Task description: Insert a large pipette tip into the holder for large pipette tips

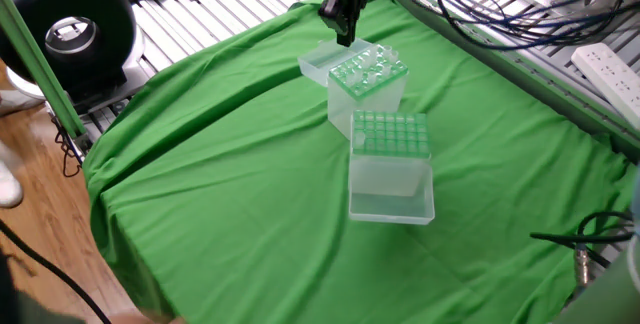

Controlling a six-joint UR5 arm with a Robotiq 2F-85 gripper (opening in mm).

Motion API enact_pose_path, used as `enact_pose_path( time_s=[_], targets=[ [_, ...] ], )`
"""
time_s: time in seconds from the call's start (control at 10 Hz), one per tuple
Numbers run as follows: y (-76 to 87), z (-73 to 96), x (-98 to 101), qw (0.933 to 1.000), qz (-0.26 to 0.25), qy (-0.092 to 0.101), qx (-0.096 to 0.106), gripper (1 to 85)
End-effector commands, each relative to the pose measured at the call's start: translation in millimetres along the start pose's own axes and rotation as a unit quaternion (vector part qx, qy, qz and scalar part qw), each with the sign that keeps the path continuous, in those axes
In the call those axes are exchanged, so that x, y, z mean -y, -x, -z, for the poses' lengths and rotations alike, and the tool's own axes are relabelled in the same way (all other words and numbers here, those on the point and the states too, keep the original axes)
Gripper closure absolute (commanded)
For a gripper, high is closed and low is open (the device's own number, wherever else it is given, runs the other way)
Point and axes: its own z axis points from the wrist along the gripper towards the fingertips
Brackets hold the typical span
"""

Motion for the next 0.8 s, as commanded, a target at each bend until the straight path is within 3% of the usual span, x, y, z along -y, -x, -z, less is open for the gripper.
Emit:
enact_pose_path(
  time_s=[0.0,0.1,0.2,0.3,0.4,0.7],
  targets=[
    [8.5,-1.1,-20.9,0.9918,0.123,0.023,0.025,63.0],
    [11.6,-0.9,-21.6,0.9829,0.180,0.022,0.033,59.0],
    [9.4,-0.3,-31.4,0.9781,0.202,0.040,0.033,53.0],
    [0.7,-0.8,-35.7,0.9836,0.174,0.044,0.020,50.0],
    [-14.2,-3.1,-60.0,0.9882,0.146,0.045,0.017,49.7],
    [-30.4,-22.2,-106.7,0.9933,0.104,0.045,0.018,50.0]
  ],
)
